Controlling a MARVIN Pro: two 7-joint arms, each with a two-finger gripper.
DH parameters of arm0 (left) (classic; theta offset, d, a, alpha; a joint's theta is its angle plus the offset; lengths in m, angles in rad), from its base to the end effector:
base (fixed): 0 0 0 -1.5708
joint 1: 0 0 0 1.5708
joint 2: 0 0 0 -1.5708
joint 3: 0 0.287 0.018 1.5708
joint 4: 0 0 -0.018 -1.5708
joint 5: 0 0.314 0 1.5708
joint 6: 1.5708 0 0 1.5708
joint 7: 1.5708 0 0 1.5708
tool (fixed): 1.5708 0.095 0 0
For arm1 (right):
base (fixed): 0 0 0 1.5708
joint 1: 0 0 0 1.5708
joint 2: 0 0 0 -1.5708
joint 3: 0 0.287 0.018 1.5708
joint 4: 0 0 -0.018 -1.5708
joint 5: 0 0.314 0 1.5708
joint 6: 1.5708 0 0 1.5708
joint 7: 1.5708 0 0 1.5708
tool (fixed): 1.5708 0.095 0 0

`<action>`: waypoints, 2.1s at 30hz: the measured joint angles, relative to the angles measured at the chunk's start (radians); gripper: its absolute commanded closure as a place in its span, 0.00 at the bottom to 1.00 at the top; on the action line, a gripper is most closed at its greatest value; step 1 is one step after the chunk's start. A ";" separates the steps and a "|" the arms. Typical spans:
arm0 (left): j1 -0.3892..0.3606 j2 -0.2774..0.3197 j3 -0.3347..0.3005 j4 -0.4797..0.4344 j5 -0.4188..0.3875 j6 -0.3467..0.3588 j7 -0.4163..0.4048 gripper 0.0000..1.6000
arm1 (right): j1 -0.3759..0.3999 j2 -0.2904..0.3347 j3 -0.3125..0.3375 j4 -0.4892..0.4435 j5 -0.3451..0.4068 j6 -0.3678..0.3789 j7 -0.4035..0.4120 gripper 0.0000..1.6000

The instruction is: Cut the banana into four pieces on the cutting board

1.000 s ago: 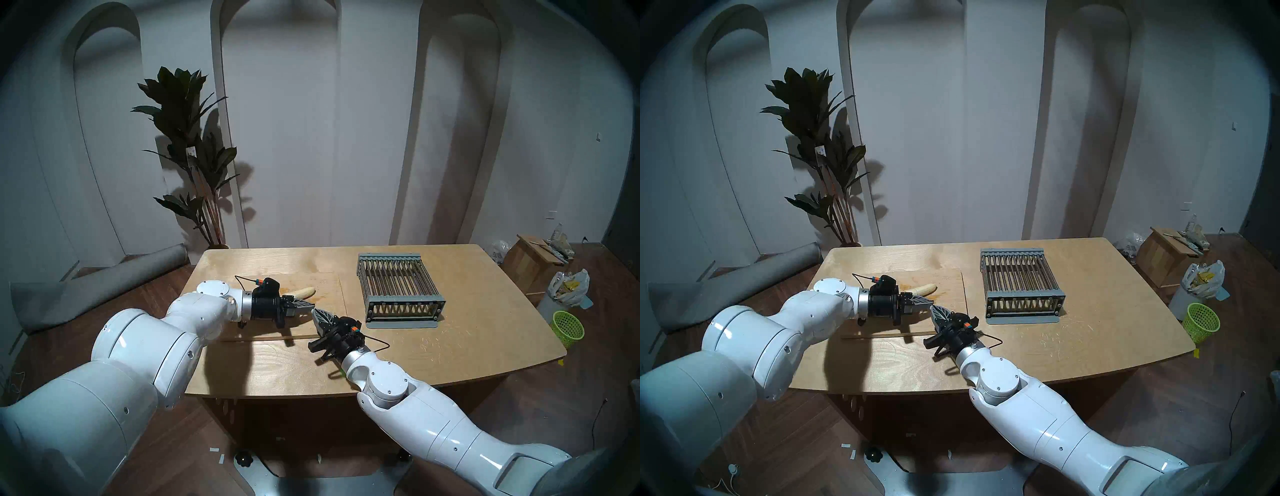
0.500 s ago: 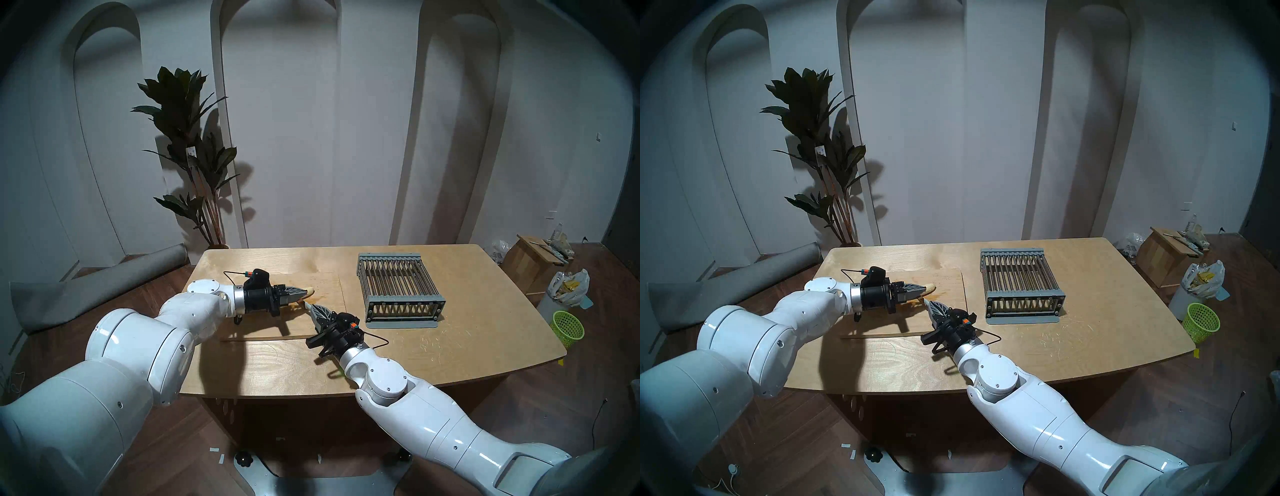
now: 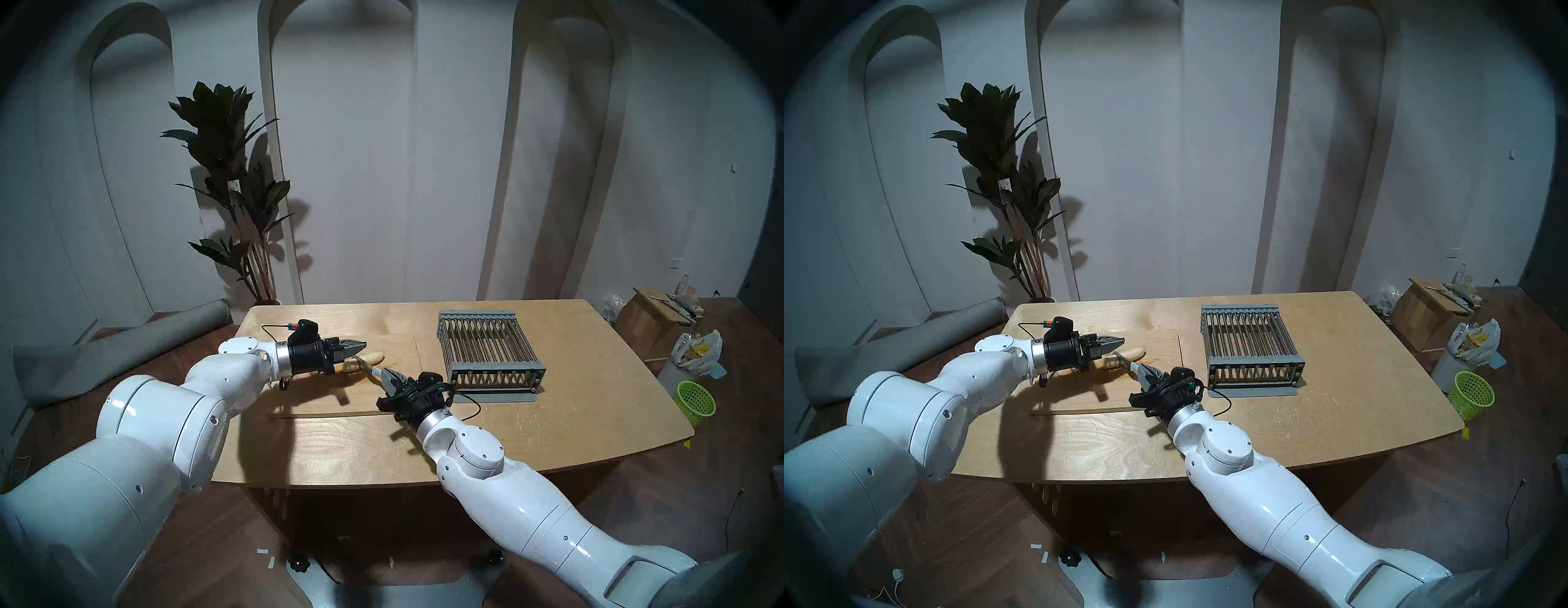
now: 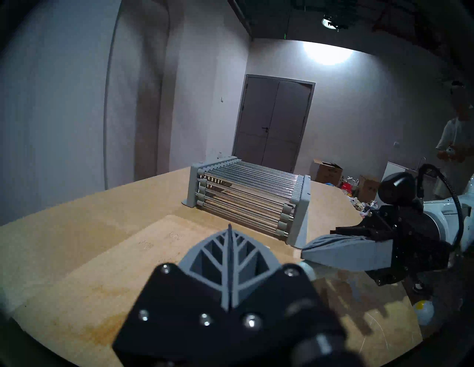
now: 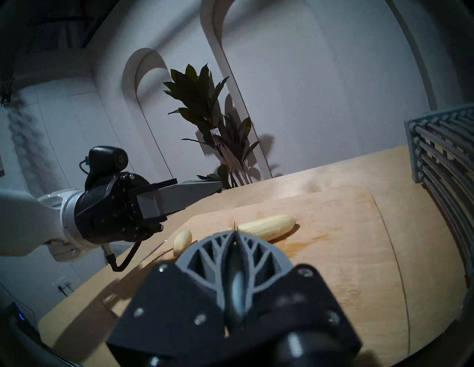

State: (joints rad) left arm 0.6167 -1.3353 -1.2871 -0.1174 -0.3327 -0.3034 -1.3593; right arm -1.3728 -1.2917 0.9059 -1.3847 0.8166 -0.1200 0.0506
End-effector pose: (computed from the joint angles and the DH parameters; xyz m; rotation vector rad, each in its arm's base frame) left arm 0.5357 0.0431 -0.3212 1.6430 -0.9022 1.3108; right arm 0.4090 0.1424 -0.3512 -1.8922 -0.0921 -1.5575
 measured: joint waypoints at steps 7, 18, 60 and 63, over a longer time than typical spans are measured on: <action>0.001 0.001 -0.003 -0.004 0.000 -0.001 -0.006 1.00 | 0.004 0.023 -0.004 -0.031 -0.030 -0.010 0.004 1.00; -0.001 -0.020 -0.016 -0.008 -0.007 -0.005 -0.006 1.00 | 0.004 0.060 -0.013 -0.040 -0.114 -0.050 -0.020 1.00; -0.011 -0.102 -0.016 -0.018 -0.001 0.007 0.021 1.00 | 0.064 0.135 -0.035 0.039 -0.261 -0.127 0.066 1.00; -0.012 -0.101 -0.013 -0.017 0.002 0.007 0.021 1.00 | 0.072 0.137 -0.028 0.048 -0.265 -0.134 0.071 1.00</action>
State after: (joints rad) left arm 0.6052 -1.4362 -1.2996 -0.1345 -0.3310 -0.2960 -1.3388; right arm -1.3005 -1.1551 0.8779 -1.3367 0.5512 -0.2538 0.1218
